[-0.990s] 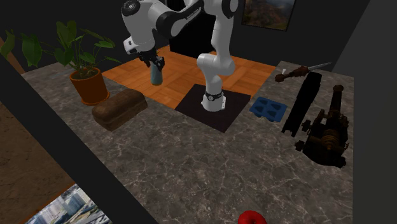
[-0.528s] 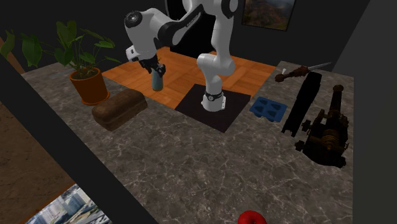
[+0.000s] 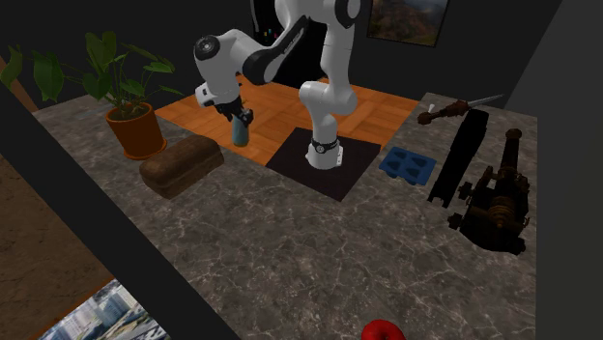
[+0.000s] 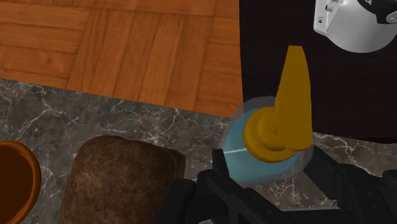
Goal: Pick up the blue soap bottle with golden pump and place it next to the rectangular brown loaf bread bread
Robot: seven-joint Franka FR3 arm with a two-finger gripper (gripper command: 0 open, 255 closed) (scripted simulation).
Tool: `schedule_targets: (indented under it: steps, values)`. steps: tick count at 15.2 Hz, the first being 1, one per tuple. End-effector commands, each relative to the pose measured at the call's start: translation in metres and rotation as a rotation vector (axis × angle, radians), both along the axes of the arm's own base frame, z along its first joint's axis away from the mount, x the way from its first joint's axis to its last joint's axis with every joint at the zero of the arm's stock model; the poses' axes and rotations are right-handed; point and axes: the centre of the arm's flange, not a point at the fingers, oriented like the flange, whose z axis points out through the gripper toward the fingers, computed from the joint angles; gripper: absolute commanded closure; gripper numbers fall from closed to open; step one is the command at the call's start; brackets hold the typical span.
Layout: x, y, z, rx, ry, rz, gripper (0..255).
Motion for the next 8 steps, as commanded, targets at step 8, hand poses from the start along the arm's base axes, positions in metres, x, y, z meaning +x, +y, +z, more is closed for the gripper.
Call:
schedule_targets:
  steps: [8]
  values:
    - [0.0,0.0,-0.048,0.0,0.0,0.0,255]
